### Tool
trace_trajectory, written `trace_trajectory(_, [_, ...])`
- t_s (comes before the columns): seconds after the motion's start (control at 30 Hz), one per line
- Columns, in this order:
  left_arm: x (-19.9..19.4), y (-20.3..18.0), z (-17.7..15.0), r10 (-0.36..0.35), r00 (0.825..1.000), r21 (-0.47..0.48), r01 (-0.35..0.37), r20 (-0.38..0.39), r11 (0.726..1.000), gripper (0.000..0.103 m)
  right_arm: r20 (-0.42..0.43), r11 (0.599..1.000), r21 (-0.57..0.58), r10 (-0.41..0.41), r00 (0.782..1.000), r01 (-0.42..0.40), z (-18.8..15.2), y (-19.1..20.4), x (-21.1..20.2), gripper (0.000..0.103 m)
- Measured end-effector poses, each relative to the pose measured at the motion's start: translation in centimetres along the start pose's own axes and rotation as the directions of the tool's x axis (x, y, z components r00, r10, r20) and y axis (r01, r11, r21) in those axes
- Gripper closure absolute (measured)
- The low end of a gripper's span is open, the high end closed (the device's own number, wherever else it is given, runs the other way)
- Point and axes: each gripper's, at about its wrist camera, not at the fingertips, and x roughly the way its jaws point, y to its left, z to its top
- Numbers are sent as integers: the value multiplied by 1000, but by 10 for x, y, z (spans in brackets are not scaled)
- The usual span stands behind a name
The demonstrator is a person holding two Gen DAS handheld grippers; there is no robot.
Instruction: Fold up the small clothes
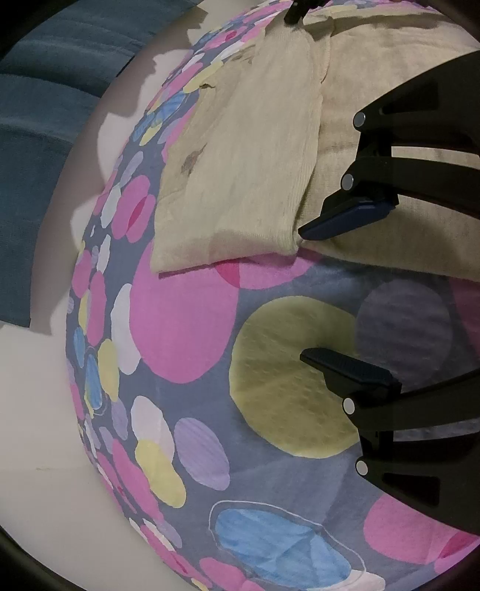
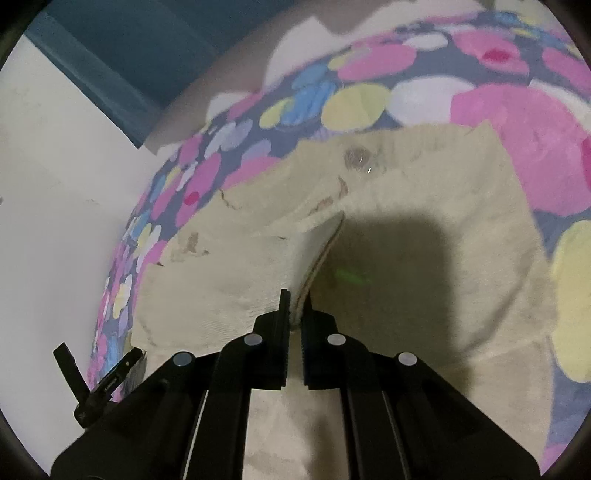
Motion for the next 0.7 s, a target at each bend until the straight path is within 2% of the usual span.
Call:
trace_trajectory(0.1, [2, 1, 0, -1, 1000, -5, 1, -6, 1000, 43, 11, 999, 16, -38, 999, 38, -3, -13, -5, 99])
trace_trajectory(0.23, [4, 3, 0, -2, 1000, -11, 2, -12, 1000, 43, -16, 995, 74, -64, 998, 65, -6, -37, 5, 99])
trace_trajectory(0.5, [5, 3, 1, -3, 1000, -2, 3, -20, 1000, 40, -24, 994, 103, -26, 999, 28, -7, -46, 10, 98])
trace_trajectory(0.6, [-1, 4, 2, -24, 1000, 7, 24, -14, 1000, 40, 5, 992, 123, 22, 1000, -22, -7, -47, -8, 93])
trace_trajectory(0.67, [-10, 4, 0, -33, 999, 22, 33, -3, 999, 40, 25, 993, 110, 46, 999, -48, -10, -48, -28, 84])
trace_trajectory(0.7, [-15, 4, -1, -38, 999, 34, 38, 3, 999, 40, 33, 993, 104, 55, 998, -58, -13, -49, -38, 76])
